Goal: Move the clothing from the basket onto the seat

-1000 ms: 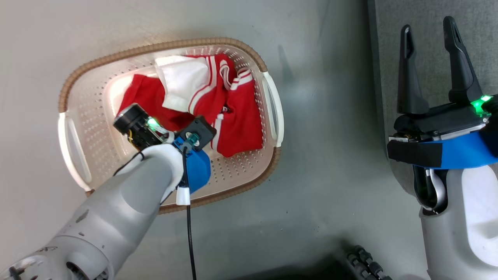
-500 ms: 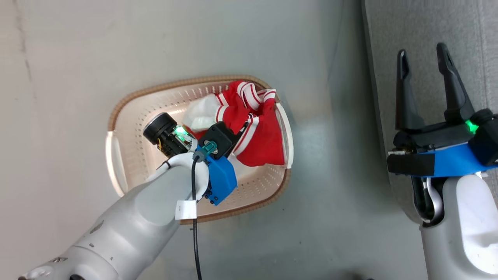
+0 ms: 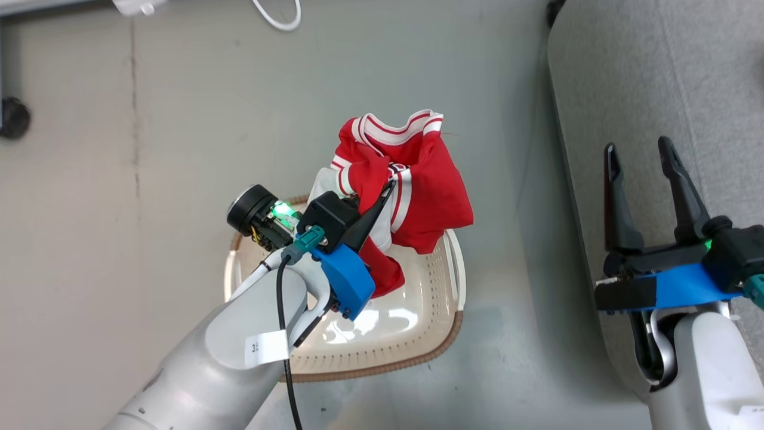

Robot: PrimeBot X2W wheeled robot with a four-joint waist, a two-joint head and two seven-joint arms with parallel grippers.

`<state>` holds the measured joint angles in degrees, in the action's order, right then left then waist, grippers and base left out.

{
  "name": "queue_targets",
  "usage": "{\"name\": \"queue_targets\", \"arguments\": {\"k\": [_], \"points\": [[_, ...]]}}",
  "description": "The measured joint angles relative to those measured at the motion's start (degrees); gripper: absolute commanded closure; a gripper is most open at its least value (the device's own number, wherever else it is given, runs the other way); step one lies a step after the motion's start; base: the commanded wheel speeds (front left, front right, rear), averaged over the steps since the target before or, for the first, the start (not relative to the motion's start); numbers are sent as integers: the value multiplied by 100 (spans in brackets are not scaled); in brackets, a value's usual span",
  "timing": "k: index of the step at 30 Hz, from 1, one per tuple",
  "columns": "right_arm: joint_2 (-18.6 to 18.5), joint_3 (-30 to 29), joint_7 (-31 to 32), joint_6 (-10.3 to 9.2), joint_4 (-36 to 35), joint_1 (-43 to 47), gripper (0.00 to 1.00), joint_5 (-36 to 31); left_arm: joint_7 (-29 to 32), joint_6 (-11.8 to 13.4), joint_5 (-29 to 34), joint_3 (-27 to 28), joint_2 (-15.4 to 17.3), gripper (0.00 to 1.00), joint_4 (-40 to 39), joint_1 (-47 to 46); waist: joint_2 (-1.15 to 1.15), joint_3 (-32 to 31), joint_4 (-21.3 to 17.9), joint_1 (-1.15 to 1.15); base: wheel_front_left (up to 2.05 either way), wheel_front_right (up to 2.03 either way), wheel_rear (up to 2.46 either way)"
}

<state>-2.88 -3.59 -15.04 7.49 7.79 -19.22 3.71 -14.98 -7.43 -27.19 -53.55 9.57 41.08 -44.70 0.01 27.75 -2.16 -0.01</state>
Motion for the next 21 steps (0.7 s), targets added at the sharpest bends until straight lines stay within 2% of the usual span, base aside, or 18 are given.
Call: {"name": "queue_targets", "arguments": {"k": [11,21], "points": [[0,-1,-1,0,229,450,0,15,-1,0,401,782,-200,100,-436,211,0,-1003,188,0,0,0,0],[0,-7,-1,0,392,923,0,46,-1,0,466,909,-345,100,-665,231,0,-1809,307,-1,0,0,0]]}}
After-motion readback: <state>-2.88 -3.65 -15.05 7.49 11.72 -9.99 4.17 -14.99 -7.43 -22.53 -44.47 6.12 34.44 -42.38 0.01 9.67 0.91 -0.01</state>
